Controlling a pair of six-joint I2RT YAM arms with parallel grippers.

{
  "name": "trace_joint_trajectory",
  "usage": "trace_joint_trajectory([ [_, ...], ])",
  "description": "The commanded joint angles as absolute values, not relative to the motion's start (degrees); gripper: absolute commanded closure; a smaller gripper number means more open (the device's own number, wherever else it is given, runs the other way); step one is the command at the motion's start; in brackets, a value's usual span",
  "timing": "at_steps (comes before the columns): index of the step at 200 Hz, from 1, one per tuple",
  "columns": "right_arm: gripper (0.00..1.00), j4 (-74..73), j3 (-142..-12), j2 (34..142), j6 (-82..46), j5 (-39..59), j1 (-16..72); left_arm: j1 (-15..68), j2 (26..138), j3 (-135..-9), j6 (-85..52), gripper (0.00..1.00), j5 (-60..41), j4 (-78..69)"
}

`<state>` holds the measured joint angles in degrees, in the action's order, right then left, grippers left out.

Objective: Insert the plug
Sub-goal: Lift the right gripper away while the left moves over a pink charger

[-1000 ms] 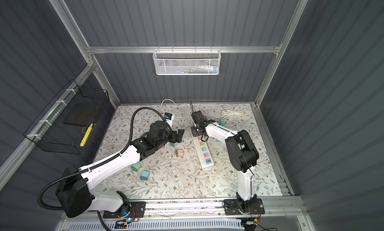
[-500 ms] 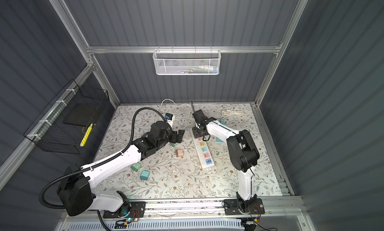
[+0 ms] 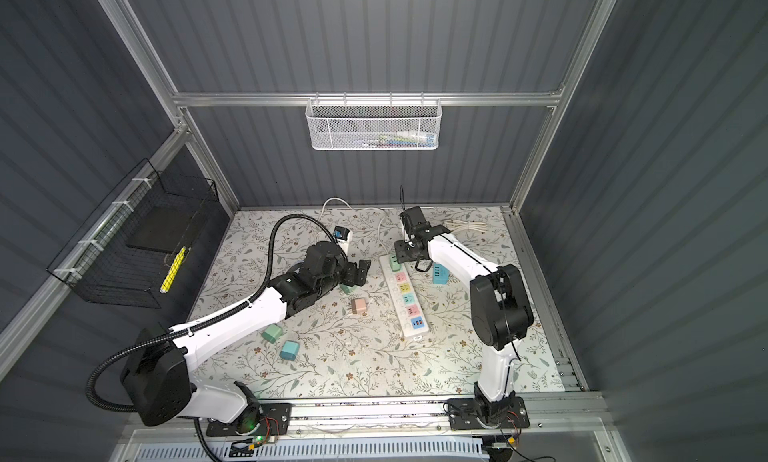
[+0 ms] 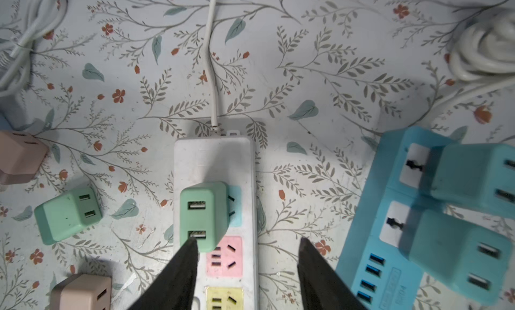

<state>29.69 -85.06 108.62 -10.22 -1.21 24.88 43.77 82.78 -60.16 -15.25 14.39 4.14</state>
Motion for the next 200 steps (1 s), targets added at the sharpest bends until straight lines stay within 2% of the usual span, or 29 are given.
trace_joint_trajectory([
  [1,0.42,30.4,-84.4,109.9,-10.5,-0.7,24.8,43.6,83.3,-62.1,-13.9,0.04,15.5,5.2],
  [57,0.44,28.2,-80.6,112.1,-10.9,-2.6,24.5,43.6,83.5,-62.0,-13.6,0.04,15.7,5.2],
  [115,0.45,26.9,-78.3,108.0,-11.9,-0.2,24.6,43.6,85.1,-62.6,-12.8,0.04,15.8,5.7],
  [140,0.43,25.2,-76.8,101.9,-13.5,1.7,24.6,43.6,87.3,-65.3,-10.7,0.06,16.7,9.7],
  [164,0.36,17.5,-68.7,92.6,-17.1,2.6,24.6,43.6,90.2,-70.2,-9.6,0.08,17.6,17.4],
  [182,0.34,10.4,-60.1,86.0,-19.8,2.6,24.6,43.6,92.2,-72.6,-10.0,0.11,14.6,21.9],
  [200,0.31,5.7,-54.1,83.8,-20.1,8.4,24.6,43.6,93.9,-71.0,-11.4,0.13,10.3,22.4],
])
